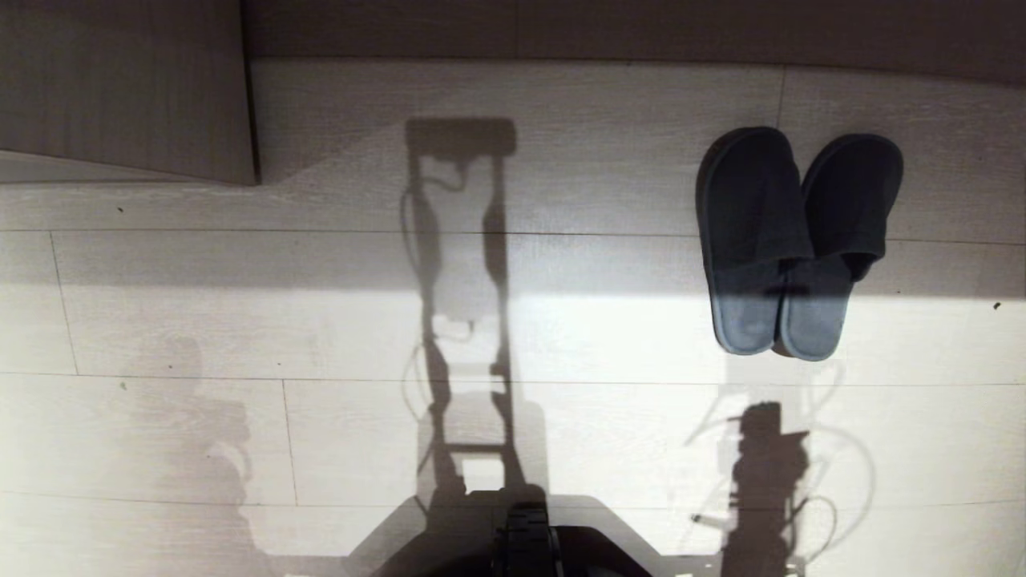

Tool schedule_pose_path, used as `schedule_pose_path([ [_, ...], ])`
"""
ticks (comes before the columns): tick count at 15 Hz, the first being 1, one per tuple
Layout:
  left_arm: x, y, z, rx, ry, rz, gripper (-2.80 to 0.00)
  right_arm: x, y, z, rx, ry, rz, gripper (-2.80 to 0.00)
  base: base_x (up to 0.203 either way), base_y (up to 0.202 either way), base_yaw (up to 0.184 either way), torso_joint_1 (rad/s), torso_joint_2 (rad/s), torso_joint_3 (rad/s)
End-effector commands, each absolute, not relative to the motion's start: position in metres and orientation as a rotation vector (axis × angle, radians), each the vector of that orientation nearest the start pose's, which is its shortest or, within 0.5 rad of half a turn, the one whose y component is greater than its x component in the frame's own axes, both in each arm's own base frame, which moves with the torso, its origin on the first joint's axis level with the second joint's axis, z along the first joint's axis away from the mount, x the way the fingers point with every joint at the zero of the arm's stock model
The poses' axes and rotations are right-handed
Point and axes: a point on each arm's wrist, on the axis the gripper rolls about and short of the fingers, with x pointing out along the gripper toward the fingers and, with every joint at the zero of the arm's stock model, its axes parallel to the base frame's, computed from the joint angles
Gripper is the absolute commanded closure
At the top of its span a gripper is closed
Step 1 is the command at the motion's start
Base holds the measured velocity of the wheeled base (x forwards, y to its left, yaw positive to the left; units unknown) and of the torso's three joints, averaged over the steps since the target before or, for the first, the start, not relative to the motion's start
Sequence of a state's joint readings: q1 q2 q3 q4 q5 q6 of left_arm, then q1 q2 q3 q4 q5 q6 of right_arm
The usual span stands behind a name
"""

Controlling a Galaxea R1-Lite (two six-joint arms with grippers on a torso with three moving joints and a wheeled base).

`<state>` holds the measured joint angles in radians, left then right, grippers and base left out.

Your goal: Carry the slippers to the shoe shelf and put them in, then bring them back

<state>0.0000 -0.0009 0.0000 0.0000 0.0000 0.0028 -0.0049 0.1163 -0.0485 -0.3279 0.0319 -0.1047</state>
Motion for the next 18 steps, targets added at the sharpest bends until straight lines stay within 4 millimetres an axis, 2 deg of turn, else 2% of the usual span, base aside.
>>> schedule_pose_path([
  [1, -0.023, 0.000, 0.075, 0.002, 0.000, 0.000, 0.00, -0.025, 0.001, 0.096, -0.102, -0.202, 0.004, 0.00, 0.000, 0.000, 0.000, 0.000, 0.00, 0.000],
  [5, -0.023, 0.000, 0.075, 0.002, -0.002, 0.000, 0.00, -0.023, 0.001, 0.077, -0.097, -0.019, 0.005, 0.00, 0.000, 0.000, 0.000, 0.000, 0.00, 0.000],
  [9, -0.023, 0.000, 0.075, 0.003, 0.000, 0.000, 0.00, -0.023, 0.001, 0.075, -0.104, -0.002, 0.005, 0.00, 0.000, 0.000, 0.000, 0.001, 0.00, 0.037],
  [15, -0.023, 0.000, 0.075, 0.008, 0.002, 0.000, 0.00, -0.023, 0.001, 0.075, -0.098, -0.002, 0.004, 0.00, 0.000, 0.000, 0.000, 0.003, 0.00, 0.200],
  [18, -0.023, 0.000, 0.075, 0.002, 0.003, 0.000, 0.00, -0.023, 0.000, 0.075, -0.041, 0.001, 0.002, 0.00, 0.000, 0.000, 0.000, 0.002, 0.00, 0.197],
])
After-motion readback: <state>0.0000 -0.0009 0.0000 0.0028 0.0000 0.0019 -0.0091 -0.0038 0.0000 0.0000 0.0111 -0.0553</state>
